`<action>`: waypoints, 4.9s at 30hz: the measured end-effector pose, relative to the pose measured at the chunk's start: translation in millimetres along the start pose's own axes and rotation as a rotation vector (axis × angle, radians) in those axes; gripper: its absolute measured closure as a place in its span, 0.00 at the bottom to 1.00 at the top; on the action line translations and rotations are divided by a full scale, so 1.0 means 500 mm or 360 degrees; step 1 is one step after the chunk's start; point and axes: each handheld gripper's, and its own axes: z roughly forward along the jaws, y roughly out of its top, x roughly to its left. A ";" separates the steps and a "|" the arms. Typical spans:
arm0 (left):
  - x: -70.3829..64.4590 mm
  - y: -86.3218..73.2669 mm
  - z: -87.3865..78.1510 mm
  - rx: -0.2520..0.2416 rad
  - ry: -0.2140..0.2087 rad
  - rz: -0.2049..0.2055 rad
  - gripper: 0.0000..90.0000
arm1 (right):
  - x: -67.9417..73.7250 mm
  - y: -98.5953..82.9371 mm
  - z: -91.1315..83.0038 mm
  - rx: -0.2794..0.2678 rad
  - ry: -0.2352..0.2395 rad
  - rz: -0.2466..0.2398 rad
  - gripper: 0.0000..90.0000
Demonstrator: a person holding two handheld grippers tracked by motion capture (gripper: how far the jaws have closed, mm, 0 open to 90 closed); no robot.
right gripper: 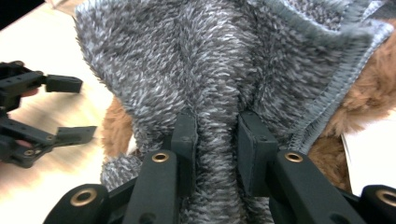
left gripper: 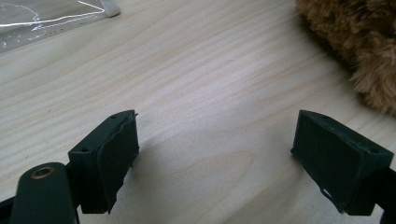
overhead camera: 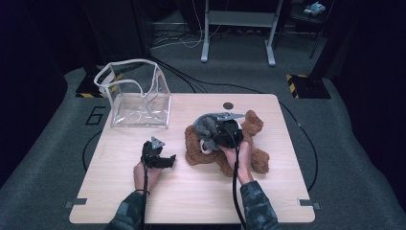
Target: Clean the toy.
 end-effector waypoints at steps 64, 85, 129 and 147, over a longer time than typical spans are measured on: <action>-0.001 0.000 0.000 -0.0001 0.0004 0.0004 0.16 | 0.036 0.001 -0.018 0.0019 0.0041 -0.0097 0.79; -0.183 0.180 -0.018 -0.0363 -0.0342 0.0394 0.16 | -0.016 -0.011 -0.003 0.0059 0.0004 0.0020 0.79; -0.205 0.137 0.028 -0.0333 -0.0240 0.0480 0.43 | -0.091 0.052 0.015 0.0153 -0.0552 -0.0070 0.83; -0.204 0.131 0.028 -0.0341 -0.0253 0.0452 0.42 | 0.011 0.050 0.047 0.0182 -0.0184 -0.0178 0.83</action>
